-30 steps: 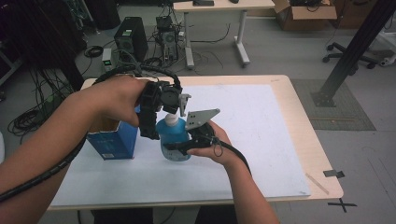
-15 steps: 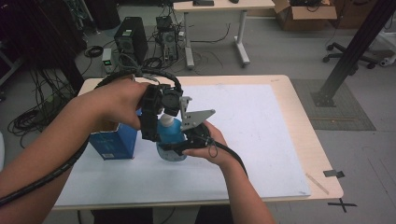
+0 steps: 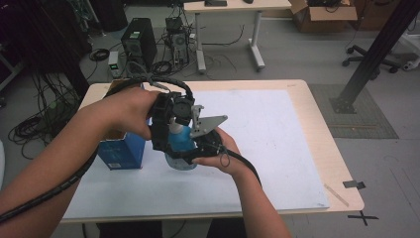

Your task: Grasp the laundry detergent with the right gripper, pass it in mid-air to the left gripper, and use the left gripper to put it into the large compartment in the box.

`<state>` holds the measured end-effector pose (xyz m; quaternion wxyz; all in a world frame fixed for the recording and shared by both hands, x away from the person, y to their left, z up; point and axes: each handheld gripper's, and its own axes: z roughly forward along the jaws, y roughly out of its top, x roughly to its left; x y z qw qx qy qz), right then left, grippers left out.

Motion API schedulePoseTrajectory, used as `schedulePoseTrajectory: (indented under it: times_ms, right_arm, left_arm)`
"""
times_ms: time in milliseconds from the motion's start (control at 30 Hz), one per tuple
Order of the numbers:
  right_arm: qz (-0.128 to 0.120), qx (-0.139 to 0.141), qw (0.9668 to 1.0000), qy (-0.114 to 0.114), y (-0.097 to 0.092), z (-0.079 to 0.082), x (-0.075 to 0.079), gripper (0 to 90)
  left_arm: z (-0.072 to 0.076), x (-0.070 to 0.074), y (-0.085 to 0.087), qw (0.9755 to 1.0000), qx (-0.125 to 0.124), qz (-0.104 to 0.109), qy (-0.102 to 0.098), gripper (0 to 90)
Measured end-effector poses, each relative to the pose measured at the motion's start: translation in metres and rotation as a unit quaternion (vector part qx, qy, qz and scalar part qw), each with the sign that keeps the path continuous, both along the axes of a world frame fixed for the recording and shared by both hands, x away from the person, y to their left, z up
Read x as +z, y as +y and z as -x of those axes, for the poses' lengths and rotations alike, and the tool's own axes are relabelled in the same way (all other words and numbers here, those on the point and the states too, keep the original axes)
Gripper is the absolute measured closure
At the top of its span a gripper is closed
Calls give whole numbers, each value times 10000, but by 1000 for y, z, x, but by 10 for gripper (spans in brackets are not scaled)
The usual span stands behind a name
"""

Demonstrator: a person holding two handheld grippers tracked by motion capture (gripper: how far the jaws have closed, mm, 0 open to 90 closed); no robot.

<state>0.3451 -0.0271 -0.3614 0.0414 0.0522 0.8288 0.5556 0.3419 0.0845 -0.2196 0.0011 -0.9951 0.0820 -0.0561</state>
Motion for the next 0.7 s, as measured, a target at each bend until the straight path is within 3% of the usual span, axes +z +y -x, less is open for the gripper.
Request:
schedulePoseTrajectory:
  times_ms: [700]
  right_arm:
    - [-39,-19,10000,-77,0,-1,5,463]
  left_arm:
    - [1,-3,-3,9999,60,35,-122,70]
